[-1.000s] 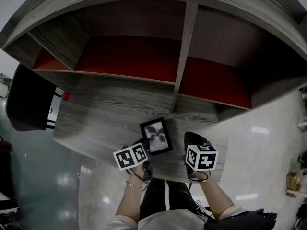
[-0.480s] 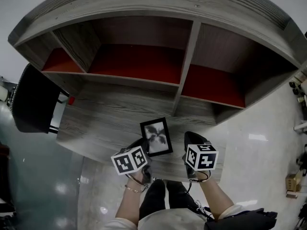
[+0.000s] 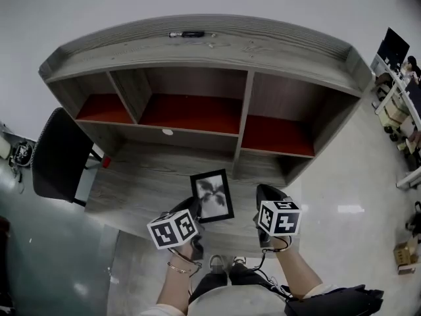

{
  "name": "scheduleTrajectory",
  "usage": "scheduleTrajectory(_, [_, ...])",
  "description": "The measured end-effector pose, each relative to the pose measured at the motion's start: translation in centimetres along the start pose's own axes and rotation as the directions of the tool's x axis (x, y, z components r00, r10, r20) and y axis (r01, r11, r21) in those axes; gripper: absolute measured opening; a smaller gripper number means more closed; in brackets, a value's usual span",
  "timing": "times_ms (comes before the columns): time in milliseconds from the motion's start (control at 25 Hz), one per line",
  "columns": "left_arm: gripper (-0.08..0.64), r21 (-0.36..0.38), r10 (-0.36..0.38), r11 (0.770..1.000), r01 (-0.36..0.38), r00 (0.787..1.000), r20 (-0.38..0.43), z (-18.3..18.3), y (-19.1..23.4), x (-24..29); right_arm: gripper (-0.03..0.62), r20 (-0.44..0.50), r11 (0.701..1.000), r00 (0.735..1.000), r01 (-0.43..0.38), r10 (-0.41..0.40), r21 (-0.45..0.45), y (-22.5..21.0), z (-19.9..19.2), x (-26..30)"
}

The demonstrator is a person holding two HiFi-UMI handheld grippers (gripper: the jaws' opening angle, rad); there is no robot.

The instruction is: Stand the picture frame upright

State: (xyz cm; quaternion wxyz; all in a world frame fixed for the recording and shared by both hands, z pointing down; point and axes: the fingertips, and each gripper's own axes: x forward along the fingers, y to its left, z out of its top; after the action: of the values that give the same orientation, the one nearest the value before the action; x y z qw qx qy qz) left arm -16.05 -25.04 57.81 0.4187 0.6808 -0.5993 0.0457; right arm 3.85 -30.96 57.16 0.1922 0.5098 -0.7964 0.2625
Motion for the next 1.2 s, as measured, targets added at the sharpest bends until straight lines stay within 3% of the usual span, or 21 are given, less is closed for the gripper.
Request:
scheduleTrajectory(240, [0.072,0.015,-0.074,0.997,0.073,0.993,0.096,3.9,-2.6,-2.6,0.032,0.088,1.000,0.996,0.011,-0.010,-0.014,0.8,3.9,-2.5])
scheduleTrajectory(600, [0.072,0.081,-0.146,0.988,0.131,0.963,0.228,9.4,-5.3,-6.3,0.032,0.191,0.999,0.982,0.004,0.003,-0.038,2.6,8.6,-4.4])
scheduleTrajectory(880, [0.072,0.142,-0.191,0.978,0.154,0.932,0.308,12.9,-7.2,-9.2,0.032,0.275,0.998,0.961,0.008,0.011,-0.067,3.9,12.5,-6.2])
scheduleTrajectory(1200, [0.072,0.206,-0.260,0.960,0.191,0.882,0.394,17.2,-10.3,-12.5,0.032,0.350,0.995,0.937,0.023,0.012,-0.095,4.7,16.7,-9.0])
